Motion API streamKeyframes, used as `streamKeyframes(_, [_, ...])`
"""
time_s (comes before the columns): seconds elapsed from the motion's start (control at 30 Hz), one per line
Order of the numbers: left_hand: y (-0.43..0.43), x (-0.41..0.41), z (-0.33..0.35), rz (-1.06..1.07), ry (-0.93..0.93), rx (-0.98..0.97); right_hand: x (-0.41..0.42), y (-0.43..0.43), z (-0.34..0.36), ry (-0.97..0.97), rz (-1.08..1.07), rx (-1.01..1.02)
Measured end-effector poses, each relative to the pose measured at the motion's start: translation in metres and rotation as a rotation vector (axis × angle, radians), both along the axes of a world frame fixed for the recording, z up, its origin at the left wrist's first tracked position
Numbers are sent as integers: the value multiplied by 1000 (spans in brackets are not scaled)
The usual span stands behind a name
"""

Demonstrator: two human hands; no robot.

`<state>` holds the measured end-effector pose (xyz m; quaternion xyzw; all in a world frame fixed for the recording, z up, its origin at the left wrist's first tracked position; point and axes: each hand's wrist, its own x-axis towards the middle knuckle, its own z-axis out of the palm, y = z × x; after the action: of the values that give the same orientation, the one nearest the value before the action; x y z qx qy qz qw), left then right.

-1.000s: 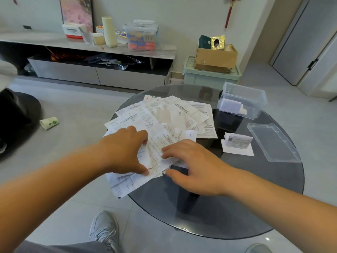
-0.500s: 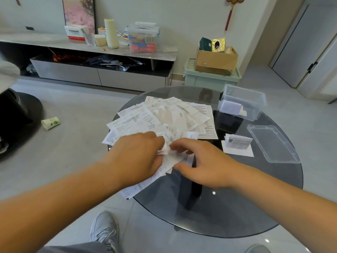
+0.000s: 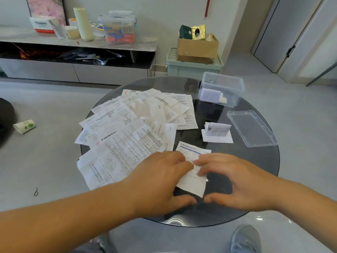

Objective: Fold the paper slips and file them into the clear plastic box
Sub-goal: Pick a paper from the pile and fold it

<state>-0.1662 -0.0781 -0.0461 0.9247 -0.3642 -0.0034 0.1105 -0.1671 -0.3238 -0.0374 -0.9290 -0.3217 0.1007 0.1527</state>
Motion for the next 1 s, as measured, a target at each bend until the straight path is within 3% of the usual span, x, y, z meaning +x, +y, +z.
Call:
streamKeyframes(0.2, [3, 16, 6, -146, 99, -9, -16, -21, -18, 2, -56, 50])
streamKeyframes(0.3, [-1, 20, 8, -202, 47, 48, -17, -23, -19, -14, -79, 57])
streamKeyframes(1.0, [-16, -20, -9, -187, 6, 48, -50, -21, -26, -121, 30, -9])
